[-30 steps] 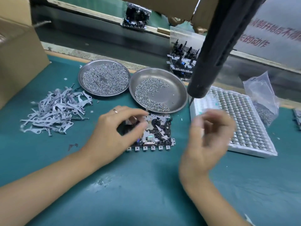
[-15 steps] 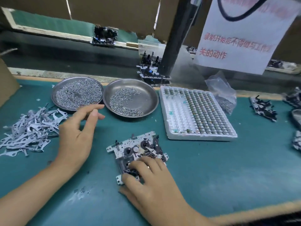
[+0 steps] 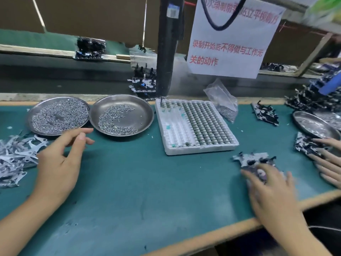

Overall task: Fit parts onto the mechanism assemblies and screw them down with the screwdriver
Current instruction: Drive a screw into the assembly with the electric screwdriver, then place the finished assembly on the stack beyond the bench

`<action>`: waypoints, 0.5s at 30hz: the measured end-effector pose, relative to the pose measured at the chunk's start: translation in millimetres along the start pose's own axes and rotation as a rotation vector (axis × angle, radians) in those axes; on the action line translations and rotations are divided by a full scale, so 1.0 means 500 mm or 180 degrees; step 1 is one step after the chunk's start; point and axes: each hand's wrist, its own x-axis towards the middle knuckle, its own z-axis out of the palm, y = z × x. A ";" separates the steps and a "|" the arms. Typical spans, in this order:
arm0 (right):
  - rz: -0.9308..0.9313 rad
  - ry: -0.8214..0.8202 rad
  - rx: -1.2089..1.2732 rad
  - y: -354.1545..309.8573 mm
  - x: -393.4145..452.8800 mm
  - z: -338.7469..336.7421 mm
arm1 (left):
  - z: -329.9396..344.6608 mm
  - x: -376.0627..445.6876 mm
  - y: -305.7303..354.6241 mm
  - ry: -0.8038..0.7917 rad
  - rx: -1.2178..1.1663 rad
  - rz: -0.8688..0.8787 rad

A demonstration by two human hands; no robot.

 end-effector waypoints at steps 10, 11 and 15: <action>-0.0799 0.0221 0.2282 -0.243 0.110 0.020 | 0.011 0.003 0.030 -0.0092 0.0721 0.0391; -0.0958 0.0258 0.2482 -0.276 0.127 0.021 | 0.013 0.012 0.035 -0.0137 0.0889 0.0434; -0.1129 0.0345 0.2940 -0.384 0.191 0.034 | 0.022 0.086 0.069 -0.0449 0.1253 0.0590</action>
